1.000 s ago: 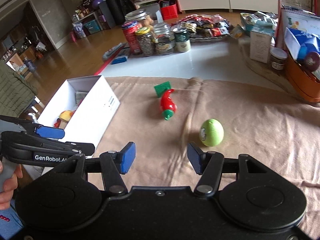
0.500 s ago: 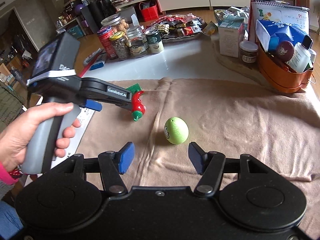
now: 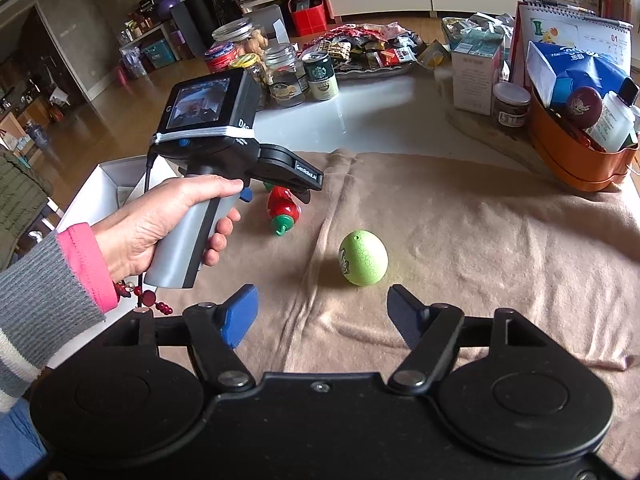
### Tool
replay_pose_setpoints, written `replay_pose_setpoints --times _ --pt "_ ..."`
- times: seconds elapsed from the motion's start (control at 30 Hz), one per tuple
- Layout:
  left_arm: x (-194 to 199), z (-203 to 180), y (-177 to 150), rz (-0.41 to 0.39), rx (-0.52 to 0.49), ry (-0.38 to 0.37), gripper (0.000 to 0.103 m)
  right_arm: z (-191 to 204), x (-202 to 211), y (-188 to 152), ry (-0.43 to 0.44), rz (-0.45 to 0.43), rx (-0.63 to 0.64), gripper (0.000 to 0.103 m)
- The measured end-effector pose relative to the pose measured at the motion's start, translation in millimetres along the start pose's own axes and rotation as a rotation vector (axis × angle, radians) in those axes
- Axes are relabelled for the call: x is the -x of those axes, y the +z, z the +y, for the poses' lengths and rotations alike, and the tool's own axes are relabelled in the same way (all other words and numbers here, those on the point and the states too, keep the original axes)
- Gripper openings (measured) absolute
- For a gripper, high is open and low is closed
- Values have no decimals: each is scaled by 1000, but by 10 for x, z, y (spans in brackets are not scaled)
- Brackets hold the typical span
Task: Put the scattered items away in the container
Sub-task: 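Close the left gripper on the red chili pepper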
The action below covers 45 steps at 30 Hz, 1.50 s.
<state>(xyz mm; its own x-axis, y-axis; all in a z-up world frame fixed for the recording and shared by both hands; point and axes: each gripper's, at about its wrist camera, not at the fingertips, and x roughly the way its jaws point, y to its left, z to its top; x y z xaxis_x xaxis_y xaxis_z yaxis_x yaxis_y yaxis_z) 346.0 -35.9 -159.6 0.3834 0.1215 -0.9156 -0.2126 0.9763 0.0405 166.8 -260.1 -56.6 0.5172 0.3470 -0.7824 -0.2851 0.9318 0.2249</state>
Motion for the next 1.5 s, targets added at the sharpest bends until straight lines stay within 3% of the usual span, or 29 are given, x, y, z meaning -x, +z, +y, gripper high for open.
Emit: replay_pose_setpoints --times 0.4,0.6,0.7,0.87,1.13,1.5 --pt "-180 -110 -9 43 -33 2 75 43 -5 -14 -2 4 16 71" --pt "-159 -130 -10 50 -35 -21 61 69 -15 -23 0 11 20 71" --pt "-132 -149 -22 46 -47 -19 46 88 -21 -35 3 14 26 71" --pt "-83 -159 -123 40 -81 -3 44 85 -44 -44 1 21 29 71" --pt "169 -169 -601 23 -156 8 44 88 -63 -30 -8 24 28 71" --pt "851 15 -1382 -31 -237 -19 43 130 -268 -72 -53 72 30 71"
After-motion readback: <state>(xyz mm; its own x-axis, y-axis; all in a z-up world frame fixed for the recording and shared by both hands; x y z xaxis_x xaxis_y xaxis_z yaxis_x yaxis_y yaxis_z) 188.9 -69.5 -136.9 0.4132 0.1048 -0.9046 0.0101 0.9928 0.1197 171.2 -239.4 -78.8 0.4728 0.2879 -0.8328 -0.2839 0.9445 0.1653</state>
